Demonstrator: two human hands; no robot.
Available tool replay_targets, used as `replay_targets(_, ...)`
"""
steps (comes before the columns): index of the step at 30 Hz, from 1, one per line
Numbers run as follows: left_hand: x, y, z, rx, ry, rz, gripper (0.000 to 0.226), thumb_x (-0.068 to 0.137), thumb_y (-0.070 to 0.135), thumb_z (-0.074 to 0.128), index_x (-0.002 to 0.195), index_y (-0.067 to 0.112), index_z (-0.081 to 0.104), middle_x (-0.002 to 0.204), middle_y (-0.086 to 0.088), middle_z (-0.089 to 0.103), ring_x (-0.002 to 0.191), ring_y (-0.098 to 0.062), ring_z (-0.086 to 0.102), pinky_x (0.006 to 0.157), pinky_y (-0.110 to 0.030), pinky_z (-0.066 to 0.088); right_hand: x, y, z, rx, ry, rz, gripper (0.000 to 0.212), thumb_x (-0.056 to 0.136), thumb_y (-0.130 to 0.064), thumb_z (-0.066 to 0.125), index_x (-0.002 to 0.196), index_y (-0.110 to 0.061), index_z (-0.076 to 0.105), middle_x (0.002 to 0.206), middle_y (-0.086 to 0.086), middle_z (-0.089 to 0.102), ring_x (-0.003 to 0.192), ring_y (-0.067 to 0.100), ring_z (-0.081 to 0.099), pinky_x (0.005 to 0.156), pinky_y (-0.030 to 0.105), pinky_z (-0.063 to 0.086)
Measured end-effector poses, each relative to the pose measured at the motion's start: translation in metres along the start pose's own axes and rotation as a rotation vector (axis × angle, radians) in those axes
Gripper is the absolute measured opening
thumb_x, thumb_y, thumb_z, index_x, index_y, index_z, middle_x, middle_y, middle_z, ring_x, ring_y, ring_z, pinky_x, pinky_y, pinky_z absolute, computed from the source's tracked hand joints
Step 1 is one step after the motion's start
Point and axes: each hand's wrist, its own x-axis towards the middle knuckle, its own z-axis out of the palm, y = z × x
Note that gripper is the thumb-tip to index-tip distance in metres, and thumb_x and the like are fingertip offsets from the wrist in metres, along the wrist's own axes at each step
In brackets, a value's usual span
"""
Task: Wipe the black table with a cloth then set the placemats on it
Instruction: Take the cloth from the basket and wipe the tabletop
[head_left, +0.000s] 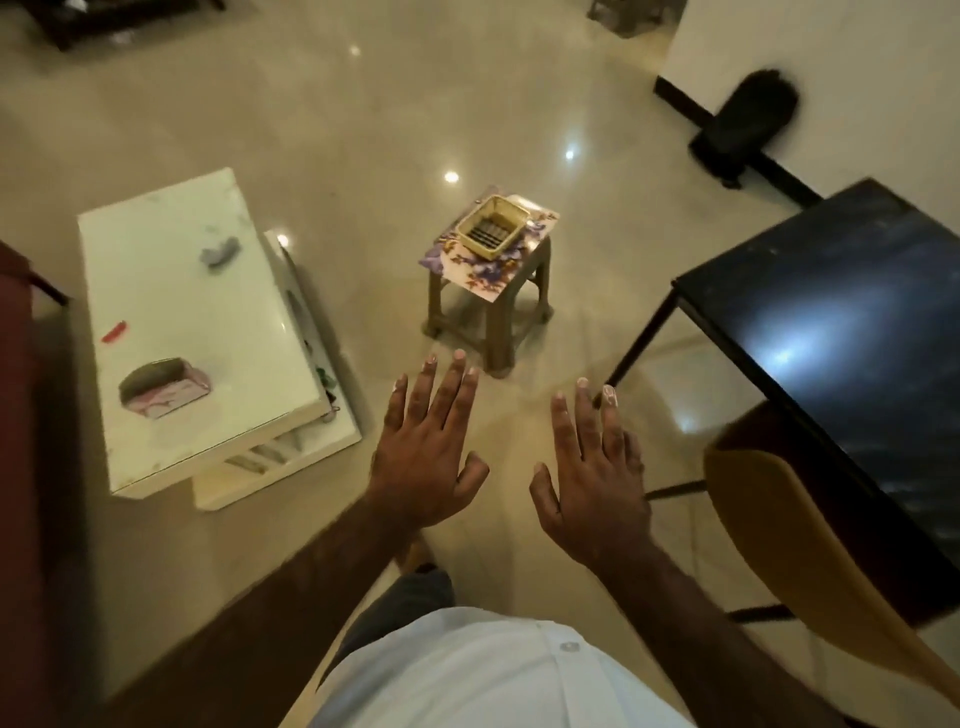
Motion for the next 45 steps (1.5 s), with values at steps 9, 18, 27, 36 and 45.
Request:
replay_targets(9, 0.046, -0.137, -0.017, -0.030, -0.023, -0.109, 0.098, 0.097, 0.062, 0.040, 0.178, 0.018, 0.005, 0.185, -0.006, -0.010, 0.171, -0.033, -0.010, 0.134, -0.064, 0.009, 0.141, -0.092, 0.012, -0.032, -0.012, -0.102, 0.088, 0.104, -0.059, 0.045, 0.177, -0.017, 0.018, 0.186, 0.012, 0.000, 0.171, 0.038, 0.000, 0.129, 0.064, 0.024)
replay_targets(18, 0.148, -0.216, -0.014, -0.056, -0.076, -0.130, 0.097, 0.097, 0.063, 0.037, 0.178, 0.019, 0.003, 0.185, -0.004, -0.013, 0.171, -0.032, -0.013, 0.135, -0.063, 0.010, 0.270, -0.117, 0.026, -0.018, -0.052, -0.096, 0.091, 0.104, -0.061, 0.047, 0.178, -0.020, 0.011, 0.186, 0.010, -0.002, 0.171, 0.038, 0.000, 0.130, 0.061, 0.023)
replay_targets(27, 0.311, -0.275, -0.011, -0.106, -0.100, -0.176, 0.097, 0.096, 0.060, 0.039, 0.177, 0.019, 0.005, 0.186, -0.004, -0.009, 0.171, -0.030, -0.012, 0.136, -0.062, 0.012, 0.456, -0.093, 0.043, 0.037, -0.080, -0.153, 0.089, 0.104, -0.059, 0.040, 0.178, -0.018, 0.013, 0.186, 0.011, 0.003, 0.169, 0.041, 0.013, 0.129, 0.063, 0.030)
replay_targets(36, 0.437, -0.351, -0.012, -0.133, -0.094, -0.222, 0.099, 0.094, 0.064, 0.037, 0.178, 0.019, 0.005, 0.185, -0.003, -0.011, 0.171, -0.029, -0.013, 0.135, -0.063, 0.013, 0.620, -0.100, 0.048, 0.026, -0.023, -0.207, 0.087, 0.105, -0.054, 0.051, 0.176, -0.014, 0.023, 0.184, 0.014, 0.014, 0.169, 0.042, 0.015, 0.133, 0.046, -0.018)
replay_targets(45, 0.597, -0.502, -0.005, -0.106, -0.144, -0.057, 0.098, 0.096, 0.063, 0.039, 0.177, 0.018, 0.007, 0.186, -0.005, -0.009, 0.171, -0.032, -0.009, 0.135, -0.064, 0.015, 0.781, -0.154, 0.083, 0.075, -0.103, -0.045, 0.083, 0.109, -0.064, 0.025, 0.178, -0.019, 0.013, 0.186, 0.009, 0.003, 0.171, 0.039, 0.010, 0.130, 0.066, 0.029)
